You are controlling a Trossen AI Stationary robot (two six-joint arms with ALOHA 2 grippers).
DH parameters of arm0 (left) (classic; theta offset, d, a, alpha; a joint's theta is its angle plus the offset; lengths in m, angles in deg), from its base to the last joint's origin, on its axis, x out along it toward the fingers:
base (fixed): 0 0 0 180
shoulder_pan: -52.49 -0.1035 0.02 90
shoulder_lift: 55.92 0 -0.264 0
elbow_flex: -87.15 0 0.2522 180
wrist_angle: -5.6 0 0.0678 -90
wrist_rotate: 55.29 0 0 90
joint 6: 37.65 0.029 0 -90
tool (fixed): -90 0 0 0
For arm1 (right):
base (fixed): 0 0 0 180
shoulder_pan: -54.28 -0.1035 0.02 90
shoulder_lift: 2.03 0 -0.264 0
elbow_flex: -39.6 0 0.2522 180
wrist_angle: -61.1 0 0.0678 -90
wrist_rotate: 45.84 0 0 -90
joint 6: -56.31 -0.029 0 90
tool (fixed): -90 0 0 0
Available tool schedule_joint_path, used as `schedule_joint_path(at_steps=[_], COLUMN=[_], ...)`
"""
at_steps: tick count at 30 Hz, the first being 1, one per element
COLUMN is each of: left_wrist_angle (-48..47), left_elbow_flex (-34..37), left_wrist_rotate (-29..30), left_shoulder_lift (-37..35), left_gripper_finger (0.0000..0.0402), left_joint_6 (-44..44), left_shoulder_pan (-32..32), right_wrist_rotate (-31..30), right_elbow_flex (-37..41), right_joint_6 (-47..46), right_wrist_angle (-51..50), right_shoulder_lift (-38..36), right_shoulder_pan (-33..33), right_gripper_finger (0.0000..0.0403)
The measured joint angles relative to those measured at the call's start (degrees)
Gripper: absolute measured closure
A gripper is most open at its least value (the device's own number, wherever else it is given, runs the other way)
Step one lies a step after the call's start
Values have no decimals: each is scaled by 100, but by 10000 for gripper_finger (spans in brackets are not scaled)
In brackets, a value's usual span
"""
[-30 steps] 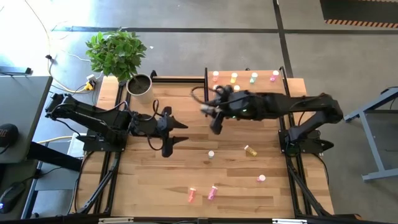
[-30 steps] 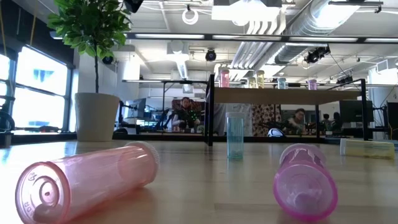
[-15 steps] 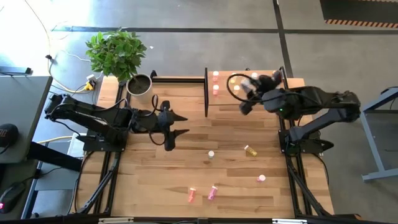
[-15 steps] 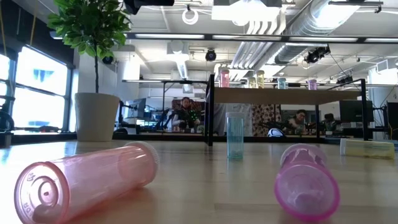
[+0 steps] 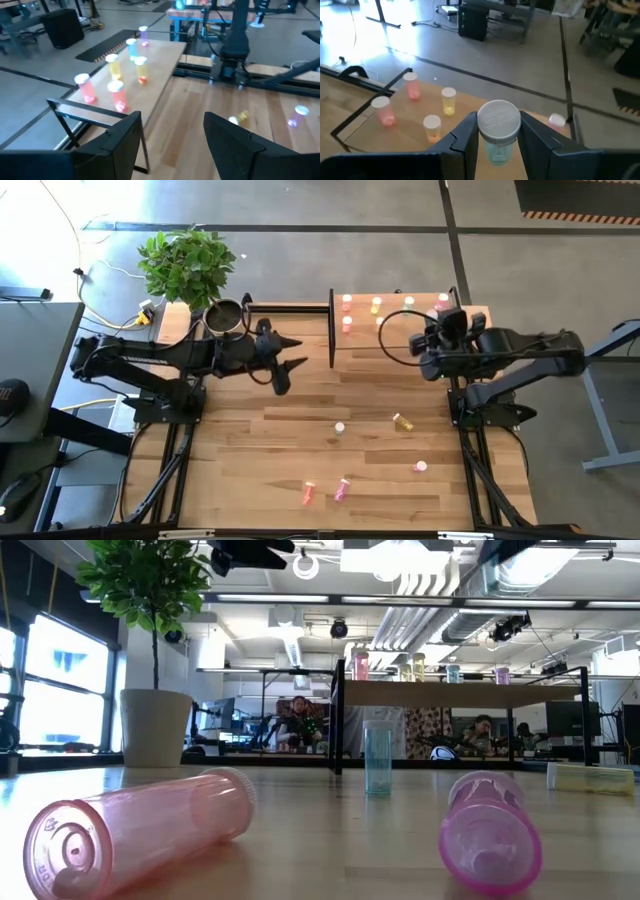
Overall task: Pick and place medicine bottles onto shelf by color
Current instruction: Put the left blue pill bottle on the shelf aligned with the other blue pill bottle
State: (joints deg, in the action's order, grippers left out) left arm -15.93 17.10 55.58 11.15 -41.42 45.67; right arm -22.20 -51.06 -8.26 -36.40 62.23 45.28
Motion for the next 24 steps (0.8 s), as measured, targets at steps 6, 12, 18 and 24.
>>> schedule_joint_path(at_steps=[6, 12, 18, 24], left_wrist_angle=[138, 175, 175, 183], left_elbow_flex=[2, 0, 2, 2], left_wrist_rotate=[-234, -248, -246, -226], left_shoulder_lift=[0, 0, 0, 2], left_gripper_finger=[194, 194, 194, 194], left_joint_6=[0, -2, 15, 255], left_shoulder_pan=[-325, -494, -495, -495], right_wrist_rotate=[-15, -273, -647, -711], right_elbow_flex=[1303, 2464, 3591, 4383], right_joint_6=[29, 655, 1255, 2204], right_wrist_angle=[1216, 2586, 4098, 5900], right_shoulder_lift=[-750, -1365, -1876, -2227], right_shoulder_pan=[0, 0, -4, -4], right_gripper_finger=[299, 299, 299, 299])
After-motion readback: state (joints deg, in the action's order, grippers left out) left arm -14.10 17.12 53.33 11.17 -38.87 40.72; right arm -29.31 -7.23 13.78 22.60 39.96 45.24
